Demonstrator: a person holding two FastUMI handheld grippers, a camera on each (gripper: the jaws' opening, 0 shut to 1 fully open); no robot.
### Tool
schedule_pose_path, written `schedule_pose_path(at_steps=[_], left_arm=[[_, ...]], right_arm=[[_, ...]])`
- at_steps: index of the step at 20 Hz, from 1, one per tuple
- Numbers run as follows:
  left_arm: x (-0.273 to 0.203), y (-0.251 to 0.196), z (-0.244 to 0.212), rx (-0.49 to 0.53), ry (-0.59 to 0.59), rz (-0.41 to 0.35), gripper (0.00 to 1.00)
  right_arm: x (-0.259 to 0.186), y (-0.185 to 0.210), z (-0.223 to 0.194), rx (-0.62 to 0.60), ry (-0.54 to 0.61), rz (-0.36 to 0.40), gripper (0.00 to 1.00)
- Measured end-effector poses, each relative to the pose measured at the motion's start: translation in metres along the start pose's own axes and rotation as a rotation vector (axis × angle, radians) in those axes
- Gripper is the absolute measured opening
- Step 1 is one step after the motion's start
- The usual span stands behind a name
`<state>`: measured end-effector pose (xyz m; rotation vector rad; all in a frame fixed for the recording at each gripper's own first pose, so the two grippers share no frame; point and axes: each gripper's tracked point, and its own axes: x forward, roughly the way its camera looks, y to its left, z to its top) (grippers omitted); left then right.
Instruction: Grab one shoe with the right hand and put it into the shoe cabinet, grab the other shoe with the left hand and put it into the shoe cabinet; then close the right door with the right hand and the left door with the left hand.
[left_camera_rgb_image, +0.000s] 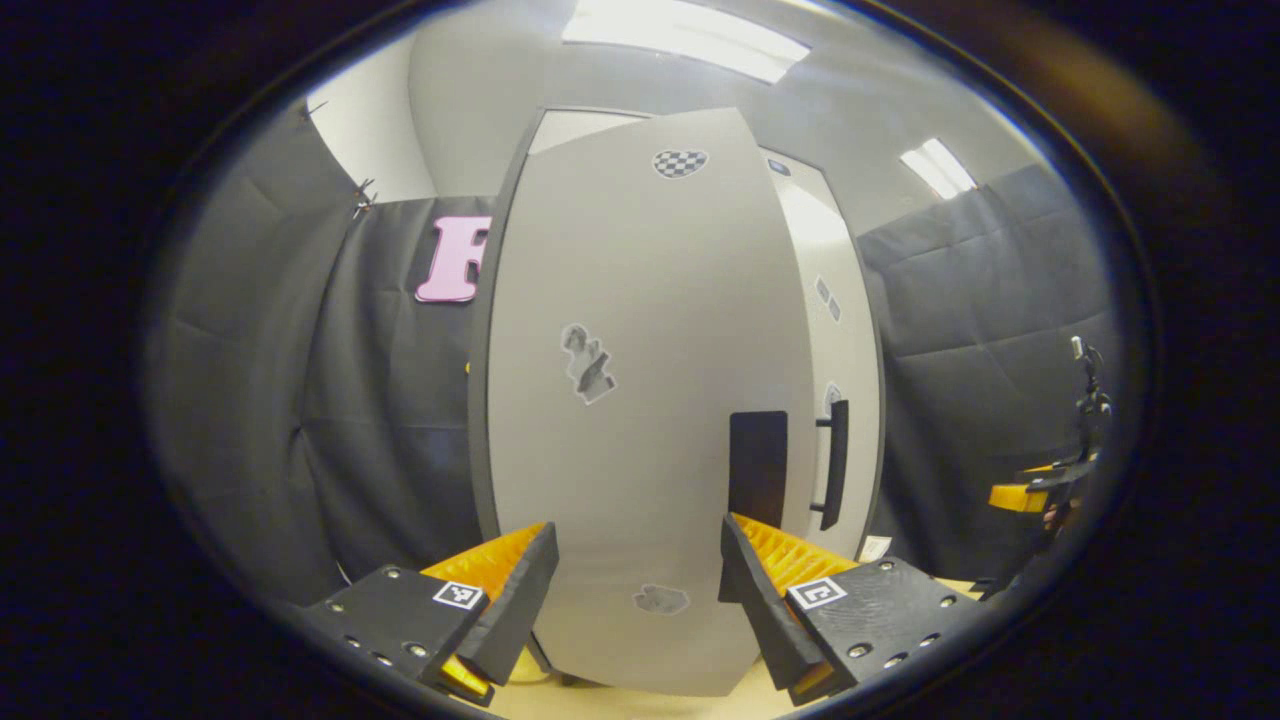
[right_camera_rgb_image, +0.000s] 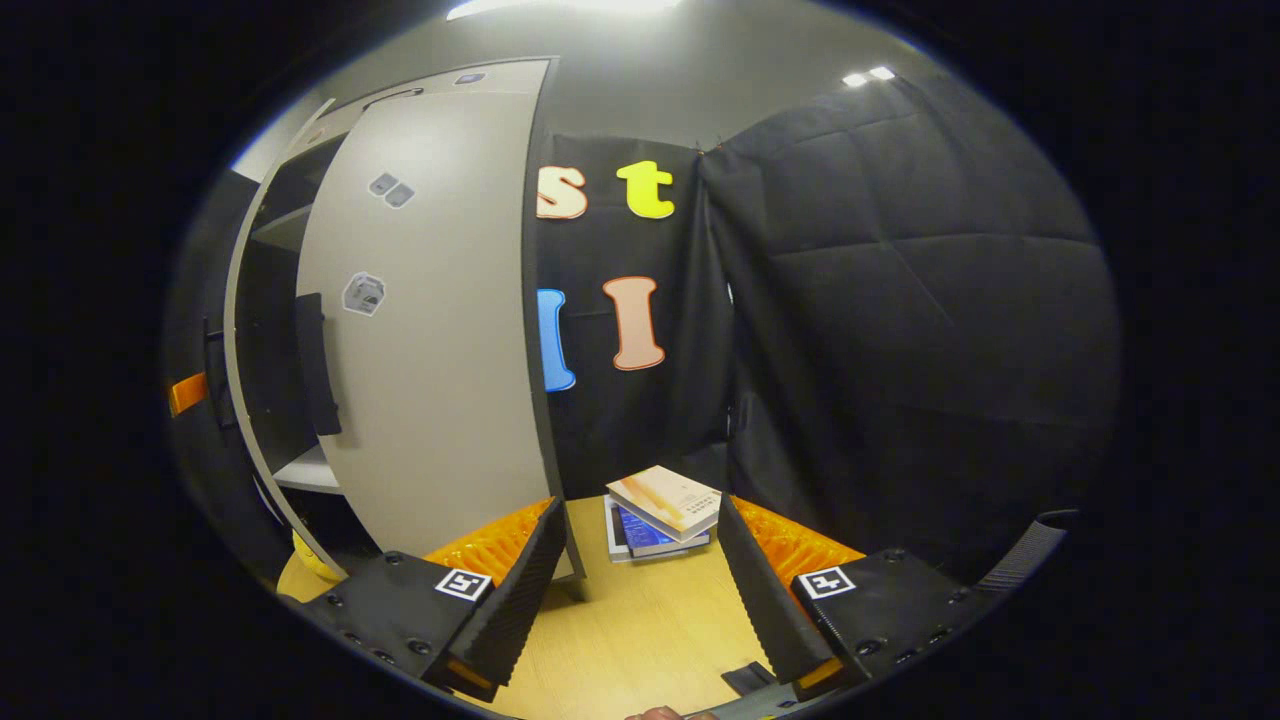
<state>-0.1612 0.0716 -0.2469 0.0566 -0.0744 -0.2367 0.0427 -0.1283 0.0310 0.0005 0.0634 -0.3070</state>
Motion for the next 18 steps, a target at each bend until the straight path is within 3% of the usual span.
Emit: schedule_pose_path(at_steps=[4, 7, 8, 14, 18], left_arm=[[-0.002, -0.008, -0.005, 0.02, -0.008, 0.031, 0.92], [-0.011, -0.005, -0.007, -0.011, -0.016, 0.046, 0.96], [-0.015, -0.002, -0.007, -0.018, -0.015, 0.058, 0.94], [-0.05, 0.024, -0.002, -0.079, -0.055, 0.115, 0.92], [-0.098, 0.049, -0.012, -0.07, -0.054, 0.236, 0.94]], right_arm=[[-0.006, -0.024, -0.014, 0.038, 0.018, -0.056, 0.97], [-0.001, -0.02, -0.019, 0.052, 0.036, -0.039, 0.92], [0.001, -0.017, -0.015, 0.049, 0.03, -0.03, 0.98], [0.017, 0.036, 0.001, 0.027, -0.01, 0.087, 0.98], [0.023, 0.073, 0.01, 0.007, -0.039, 0.163, 0.98]])
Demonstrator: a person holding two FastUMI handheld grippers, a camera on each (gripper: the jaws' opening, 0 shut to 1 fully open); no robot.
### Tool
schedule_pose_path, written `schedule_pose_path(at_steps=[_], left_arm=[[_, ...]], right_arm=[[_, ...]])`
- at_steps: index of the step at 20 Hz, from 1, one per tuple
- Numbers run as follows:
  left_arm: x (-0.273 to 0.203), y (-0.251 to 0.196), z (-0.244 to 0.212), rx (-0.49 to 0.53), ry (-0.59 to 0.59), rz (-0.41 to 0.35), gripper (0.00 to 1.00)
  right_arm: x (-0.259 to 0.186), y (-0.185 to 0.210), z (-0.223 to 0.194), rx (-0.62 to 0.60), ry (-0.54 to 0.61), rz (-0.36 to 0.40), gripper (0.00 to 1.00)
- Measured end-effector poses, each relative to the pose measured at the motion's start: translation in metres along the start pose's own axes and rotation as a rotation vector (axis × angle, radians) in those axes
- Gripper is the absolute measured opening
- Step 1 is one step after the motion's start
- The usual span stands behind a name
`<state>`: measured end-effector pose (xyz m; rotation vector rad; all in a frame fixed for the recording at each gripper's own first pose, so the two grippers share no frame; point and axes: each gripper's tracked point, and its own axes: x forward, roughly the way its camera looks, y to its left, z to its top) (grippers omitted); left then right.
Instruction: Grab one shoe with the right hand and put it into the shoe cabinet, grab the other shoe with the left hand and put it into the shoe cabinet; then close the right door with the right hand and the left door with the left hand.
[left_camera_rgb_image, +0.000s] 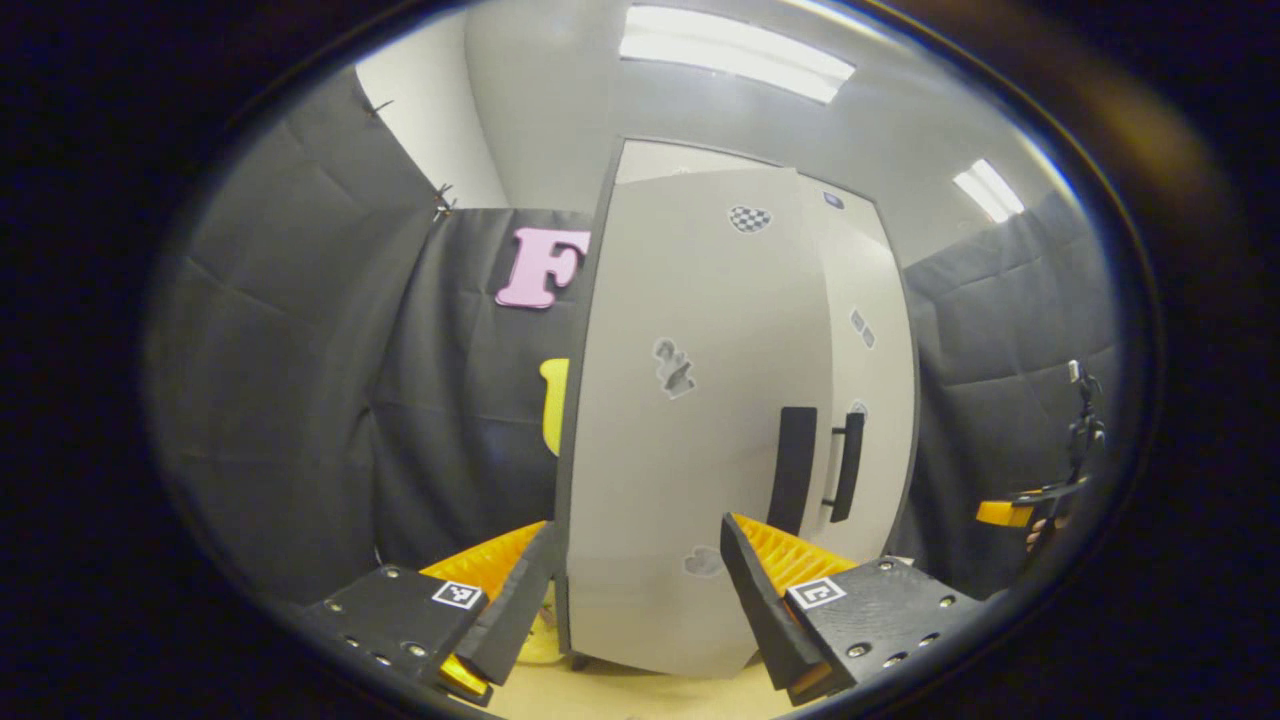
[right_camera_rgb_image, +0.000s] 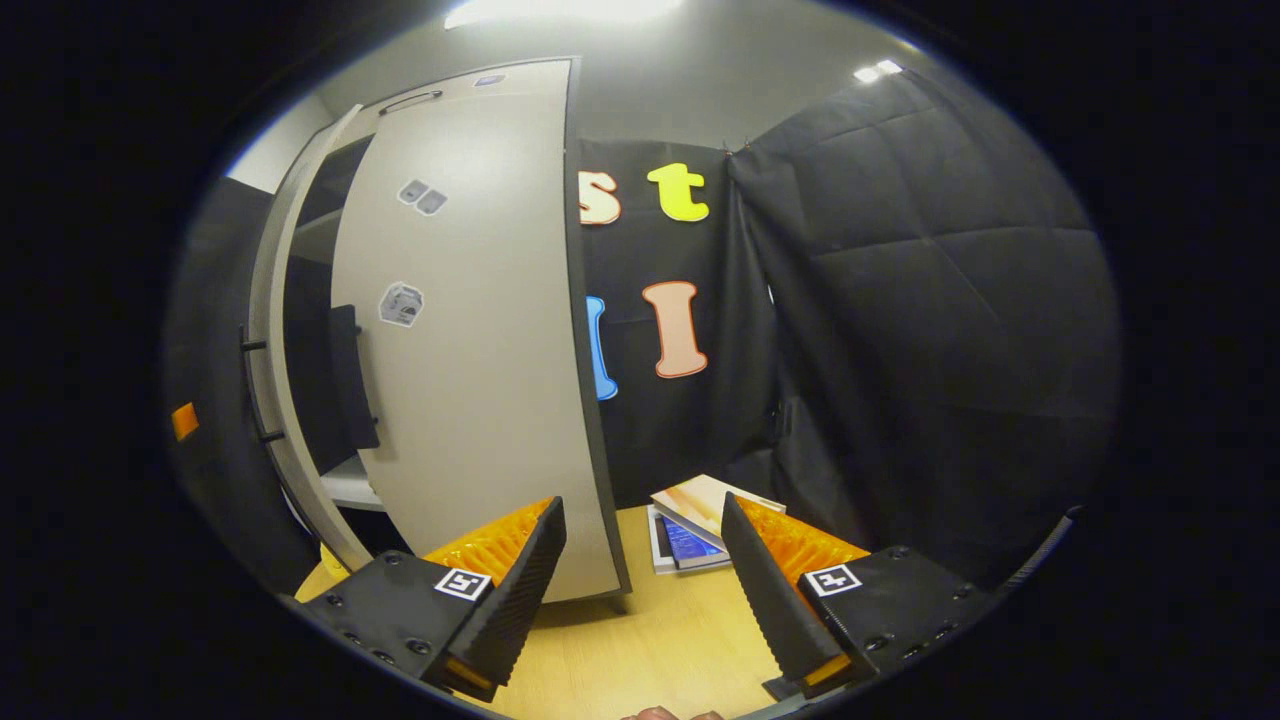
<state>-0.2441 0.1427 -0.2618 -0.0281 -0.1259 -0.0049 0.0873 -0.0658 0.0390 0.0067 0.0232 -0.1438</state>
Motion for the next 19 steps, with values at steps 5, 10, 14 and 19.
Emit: schedule_pose_path(at_steps=[5, 10, 14, 19], left_arm=[[-0.031, 0.02, -0.012, 0.008, 0.012, 0.076, 0.92], [-0.033, 0.023, -0.015, -0.001, 0.013, 0.083, 0.93], [-0.035, 0.024, -0.023, -0.019, 0.019, 0.077, 0.96], [-0.034, 0.031, -0.057, -0.018, 0.072, 0.075, 0.92]], right_arm=[[0.003, 0.038, -0.002, -0.016, -0.015, 0.086, 0.98], [-0.001, 0.064, -0.022, -0.044, 0.038, 0.148, 0.98], [-0.007, 0.072, -0.023, -0.076, 0.07, 0.17, 0.98], [-0.013, 0.071, -0.024, -0.095, 0.078, 0.146, 0.92]])
